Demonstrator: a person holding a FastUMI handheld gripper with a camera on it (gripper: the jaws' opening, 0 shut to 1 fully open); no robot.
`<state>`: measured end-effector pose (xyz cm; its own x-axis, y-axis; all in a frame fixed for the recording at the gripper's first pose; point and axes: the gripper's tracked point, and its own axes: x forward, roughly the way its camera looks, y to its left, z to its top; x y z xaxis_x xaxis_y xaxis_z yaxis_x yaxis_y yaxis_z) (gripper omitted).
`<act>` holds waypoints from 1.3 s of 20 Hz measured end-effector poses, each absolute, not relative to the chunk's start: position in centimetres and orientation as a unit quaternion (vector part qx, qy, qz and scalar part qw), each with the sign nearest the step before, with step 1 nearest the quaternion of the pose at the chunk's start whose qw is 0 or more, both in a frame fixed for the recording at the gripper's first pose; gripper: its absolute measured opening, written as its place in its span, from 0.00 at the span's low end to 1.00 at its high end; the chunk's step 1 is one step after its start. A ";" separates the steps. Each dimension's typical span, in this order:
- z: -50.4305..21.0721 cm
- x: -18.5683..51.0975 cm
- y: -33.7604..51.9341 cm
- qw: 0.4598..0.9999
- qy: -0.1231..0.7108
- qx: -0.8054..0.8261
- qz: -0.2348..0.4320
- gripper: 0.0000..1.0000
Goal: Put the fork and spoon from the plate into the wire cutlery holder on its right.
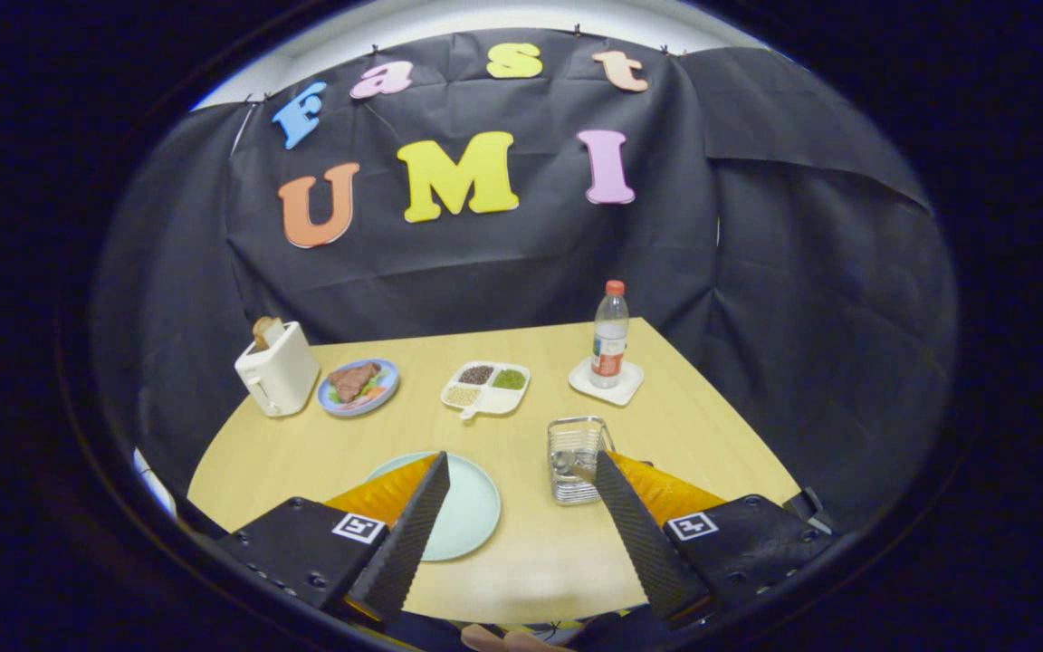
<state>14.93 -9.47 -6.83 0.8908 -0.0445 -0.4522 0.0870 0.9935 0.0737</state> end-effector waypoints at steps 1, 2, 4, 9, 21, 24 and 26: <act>-5.9 13.9 -8.9 0.975 0.216 0.042 -0.033 0.97; -5.2 12.9 -8.5 0.978 0.202 0.038 -0.032 0.97; -3.6 10.8 -7.6 0.983 0.178 0.034 -0.029 0.97; -0.9 6.0 -5.9 0.995 0.097 0.024 -0.020 0.97; -0.2 -0.9 -2.9 1.000 0.010 -0.001 -0.013 0.96; -0.3 -0.9 -2.7 1.000 0.006 -0.013 -0.014 0.96; -0.5 -0.8 -2.6 1.000 0.007 -0.017 -0.016 0.96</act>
<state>-0.80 -2.59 -0.50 0.9994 -0.0330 -0.0127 0.0326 0.9989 -0.0338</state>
